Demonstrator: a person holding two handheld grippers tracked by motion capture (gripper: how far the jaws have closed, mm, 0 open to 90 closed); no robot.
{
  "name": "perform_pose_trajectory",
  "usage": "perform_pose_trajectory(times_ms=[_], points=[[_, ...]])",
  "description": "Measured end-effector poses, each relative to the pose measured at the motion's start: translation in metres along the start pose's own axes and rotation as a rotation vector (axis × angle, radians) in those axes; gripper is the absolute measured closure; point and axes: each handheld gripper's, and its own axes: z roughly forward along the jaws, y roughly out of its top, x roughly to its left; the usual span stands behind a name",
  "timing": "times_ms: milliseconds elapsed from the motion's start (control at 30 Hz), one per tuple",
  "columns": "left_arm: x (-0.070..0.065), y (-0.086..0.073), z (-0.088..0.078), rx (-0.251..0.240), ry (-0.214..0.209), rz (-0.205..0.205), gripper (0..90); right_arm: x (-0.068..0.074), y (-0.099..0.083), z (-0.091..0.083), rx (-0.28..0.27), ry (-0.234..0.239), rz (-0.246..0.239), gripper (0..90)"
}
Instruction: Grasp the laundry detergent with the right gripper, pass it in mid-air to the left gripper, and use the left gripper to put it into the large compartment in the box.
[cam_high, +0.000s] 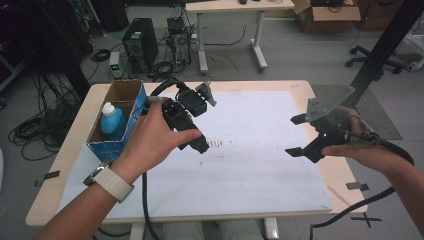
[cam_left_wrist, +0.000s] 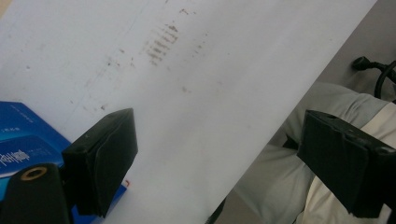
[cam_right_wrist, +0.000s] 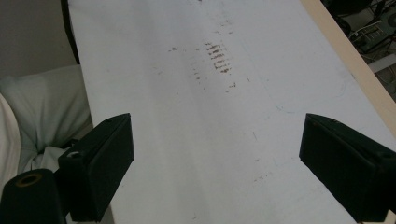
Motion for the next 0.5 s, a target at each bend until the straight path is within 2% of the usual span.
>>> perform_pose_trajectory(times_ms=[500], points=[[0.0022,-0.0016,0.0000,-0.005,0.003,-0.011,12.4,-0.0002,0.0011,0.0013,0.003,0.003,-0.004,9.9]])
